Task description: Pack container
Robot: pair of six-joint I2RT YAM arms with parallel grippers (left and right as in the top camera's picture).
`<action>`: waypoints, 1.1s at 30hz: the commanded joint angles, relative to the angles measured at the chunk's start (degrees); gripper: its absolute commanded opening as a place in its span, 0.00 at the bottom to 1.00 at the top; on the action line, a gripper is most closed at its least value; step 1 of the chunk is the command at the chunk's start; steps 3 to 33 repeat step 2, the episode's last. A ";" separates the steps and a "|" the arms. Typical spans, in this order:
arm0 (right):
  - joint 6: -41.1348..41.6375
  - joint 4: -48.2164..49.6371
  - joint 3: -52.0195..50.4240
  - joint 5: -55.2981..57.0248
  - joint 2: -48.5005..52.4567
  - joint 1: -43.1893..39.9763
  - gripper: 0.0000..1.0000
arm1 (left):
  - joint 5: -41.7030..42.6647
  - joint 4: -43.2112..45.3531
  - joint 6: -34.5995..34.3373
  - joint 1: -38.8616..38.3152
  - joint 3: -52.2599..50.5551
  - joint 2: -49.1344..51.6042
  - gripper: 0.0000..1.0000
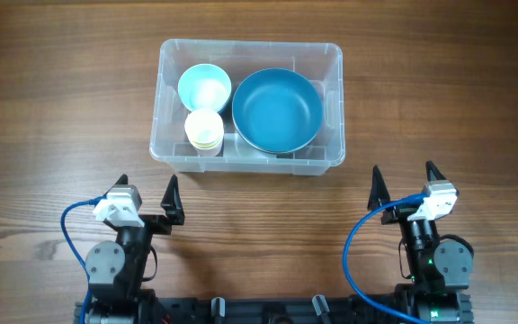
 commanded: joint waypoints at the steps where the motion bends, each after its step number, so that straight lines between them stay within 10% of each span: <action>1: -0.52 0.31 -0.07 -0.72 -0.68 0.28 1.00 | -0.57 -0.02 1.31 -0.26 -0.63 -0.57 1.00; 33: -0.52 0.31 -0.07 -0.72 -0.68 0.28 1.00 | -0.57 -0.02 1.33 -0.26 -0.63 -0.57 1.00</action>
